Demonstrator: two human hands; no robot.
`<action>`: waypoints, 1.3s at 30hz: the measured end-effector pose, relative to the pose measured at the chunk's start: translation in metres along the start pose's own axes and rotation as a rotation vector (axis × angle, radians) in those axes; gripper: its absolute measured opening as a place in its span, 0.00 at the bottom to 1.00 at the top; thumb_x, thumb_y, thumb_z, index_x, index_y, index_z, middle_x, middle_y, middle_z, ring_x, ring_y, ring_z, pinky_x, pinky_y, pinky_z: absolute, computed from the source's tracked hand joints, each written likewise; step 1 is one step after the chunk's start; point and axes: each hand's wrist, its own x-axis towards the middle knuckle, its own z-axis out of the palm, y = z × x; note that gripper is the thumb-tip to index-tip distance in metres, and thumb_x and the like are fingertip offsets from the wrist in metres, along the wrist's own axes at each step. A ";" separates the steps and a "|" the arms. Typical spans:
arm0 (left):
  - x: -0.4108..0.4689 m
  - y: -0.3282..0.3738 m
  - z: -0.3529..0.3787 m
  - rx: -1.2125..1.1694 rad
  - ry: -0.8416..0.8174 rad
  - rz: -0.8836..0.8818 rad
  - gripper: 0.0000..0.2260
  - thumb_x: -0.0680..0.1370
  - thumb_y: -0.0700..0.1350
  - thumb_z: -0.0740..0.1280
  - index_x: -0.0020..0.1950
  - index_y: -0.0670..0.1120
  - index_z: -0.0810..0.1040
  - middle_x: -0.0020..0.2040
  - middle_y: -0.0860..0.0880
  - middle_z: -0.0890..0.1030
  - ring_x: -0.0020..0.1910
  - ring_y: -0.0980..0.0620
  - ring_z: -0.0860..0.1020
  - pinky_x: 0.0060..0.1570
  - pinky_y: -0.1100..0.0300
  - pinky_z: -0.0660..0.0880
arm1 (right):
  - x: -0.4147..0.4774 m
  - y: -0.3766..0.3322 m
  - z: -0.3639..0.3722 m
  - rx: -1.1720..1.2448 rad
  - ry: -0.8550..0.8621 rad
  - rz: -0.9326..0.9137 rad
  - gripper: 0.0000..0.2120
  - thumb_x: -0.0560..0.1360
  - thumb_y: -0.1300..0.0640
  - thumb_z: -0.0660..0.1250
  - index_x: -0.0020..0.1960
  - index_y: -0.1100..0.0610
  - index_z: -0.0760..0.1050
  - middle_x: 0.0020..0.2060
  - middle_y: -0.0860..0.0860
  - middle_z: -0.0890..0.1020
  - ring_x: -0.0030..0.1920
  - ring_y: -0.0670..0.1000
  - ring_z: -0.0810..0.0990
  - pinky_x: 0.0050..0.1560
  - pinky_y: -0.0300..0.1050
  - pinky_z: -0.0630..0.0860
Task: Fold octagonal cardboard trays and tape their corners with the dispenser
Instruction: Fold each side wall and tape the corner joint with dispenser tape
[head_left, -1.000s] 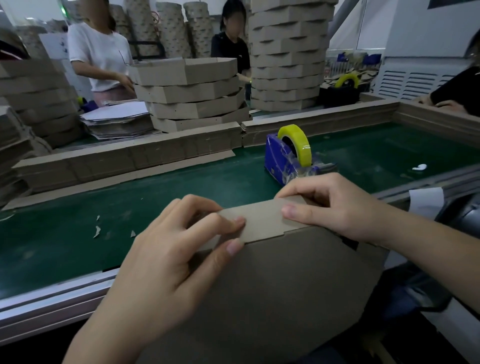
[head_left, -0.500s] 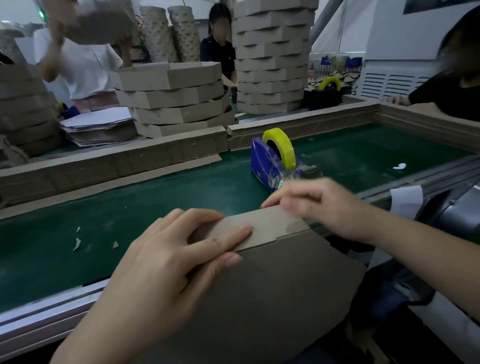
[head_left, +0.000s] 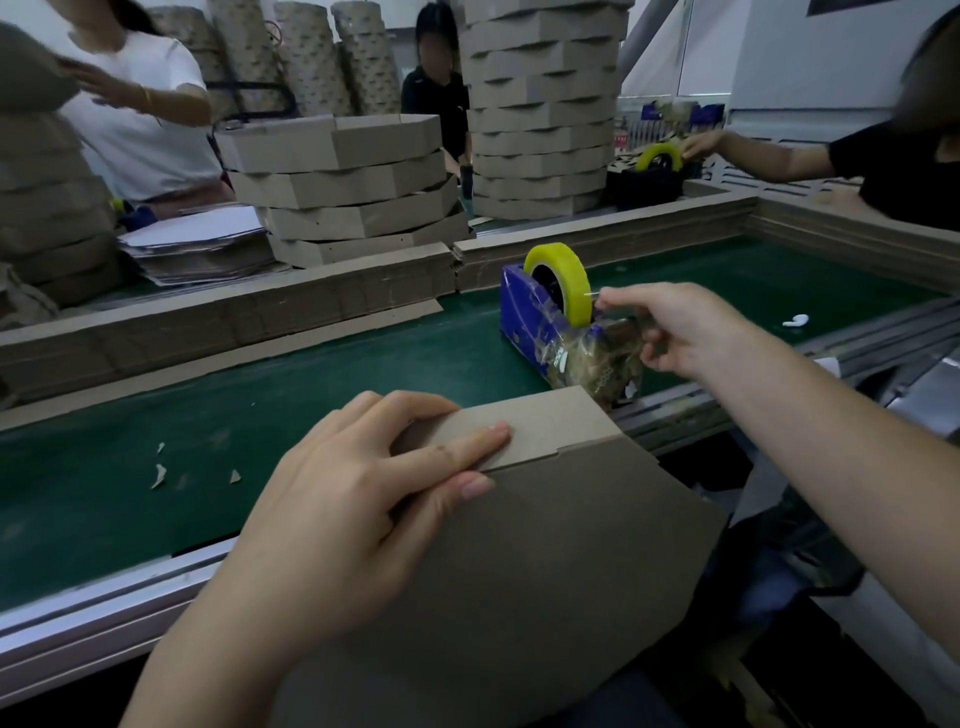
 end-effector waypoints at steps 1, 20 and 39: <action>0.000 0.000 0.000 0.001 0.002 0.000 0.17 0.80 0.55 0.57 0.64 0.55 0.79 0.56 0.50 0.79 0.49 0.45 0.78 0.44 0.48 0.76 | -0.001 -0.001 0.000 0.063 0.006 0.000 0.07 0.71 0.52 0.73 0.35 0.53 0.83 0.38 0.46 0.74 0.34 0.44 0.64 0.36 0.38 0.66; 0.001 -0.006 0.001 -0.047 0.035 -0.025 0.18 0.79 0.56 0.58 0.62 0.53 0.81 0.57 0.52 0.79 0.52 0.46 0.78 0.46 0.46 0.76 | 0.017 0.059 0.000 0.595 -0.046 -0.393 0.23 0.71 0.73 0.60 0.20 0.56 0.74 0.22 0.48 0.73 0.27 0.44 0.73 0.36 0.39 0.69; 0.003 -0.004 -0.001 -0.041 0.017 0.001 0.15 0.79 0.54 0.59 0.55 0.49 0.81 0.56 0.53 0.79 0.52 0.46 0.78 0.47 0.46 0.76 | -0.160 0.046 0.015 0.079 0.030 -0.859 0.07 0.72 0.50 0.69 0.41 0.52 0.83 0.27 0.39 0.76 0.30 0.37 0.72 0.32 0.25 0.66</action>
